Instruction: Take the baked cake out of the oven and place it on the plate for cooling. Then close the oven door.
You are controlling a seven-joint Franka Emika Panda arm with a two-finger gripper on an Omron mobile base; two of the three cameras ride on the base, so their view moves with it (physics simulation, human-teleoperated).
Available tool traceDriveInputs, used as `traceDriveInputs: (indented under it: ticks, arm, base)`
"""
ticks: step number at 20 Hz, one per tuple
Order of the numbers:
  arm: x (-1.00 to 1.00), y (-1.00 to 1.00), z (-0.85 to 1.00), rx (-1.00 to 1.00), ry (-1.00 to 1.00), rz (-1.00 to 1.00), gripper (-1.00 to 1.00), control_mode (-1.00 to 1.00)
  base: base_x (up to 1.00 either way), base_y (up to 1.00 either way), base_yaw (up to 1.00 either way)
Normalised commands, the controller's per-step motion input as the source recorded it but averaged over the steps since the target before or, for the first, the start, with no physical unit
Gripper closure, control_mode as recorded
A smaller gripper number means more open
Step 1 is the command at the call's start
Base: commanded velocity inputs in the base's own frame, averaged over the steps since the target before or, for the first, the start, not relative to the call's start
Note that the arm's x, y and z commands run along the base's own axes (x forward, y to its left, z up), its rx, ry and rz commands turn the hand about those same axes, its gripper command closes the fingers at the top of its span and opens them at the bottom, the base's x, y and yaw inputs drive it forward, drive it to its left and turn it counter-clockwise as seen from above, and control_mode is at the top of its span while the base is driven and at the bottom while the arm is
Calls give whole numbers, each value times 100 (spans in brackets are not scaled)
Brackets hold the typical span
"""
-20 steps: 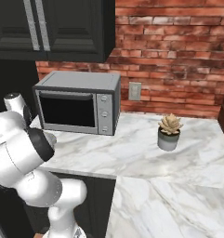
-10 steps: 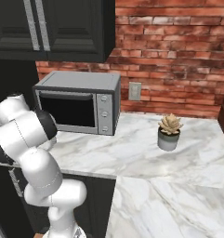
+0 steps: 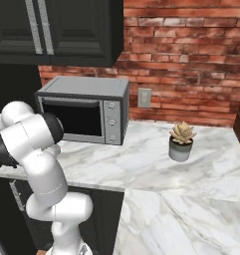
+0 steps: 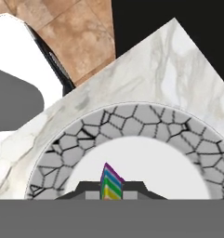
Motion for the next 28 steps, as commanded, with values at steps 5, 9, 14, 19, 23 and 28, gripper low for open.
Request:
traceDriveInputs:
  ticks: [5, 9, 14, 19, 23, 28]
  arm:
    - [4, 0, -21, 0, -2, 0, 100, -100]
    - [13, -1, -24, 0, -2, 0, 100, -100]
    - [16, 0, -12, 0, -2, 0, 100, -100]
    - [8, 0, -7, 0, 0, 0, -100, -100]
    - [0, -8, 0, 0, 0, 0, -100, -100]
    - [0, -18, 11, 0, -6, 0, -100, -100]
  base:
    - [0, 0, 0]
    - [0, 0, 0]
    - [0, 0, 0]
    - [0, 0, 0]
    - [0, 0, 0]
    - [0, 0, 0]
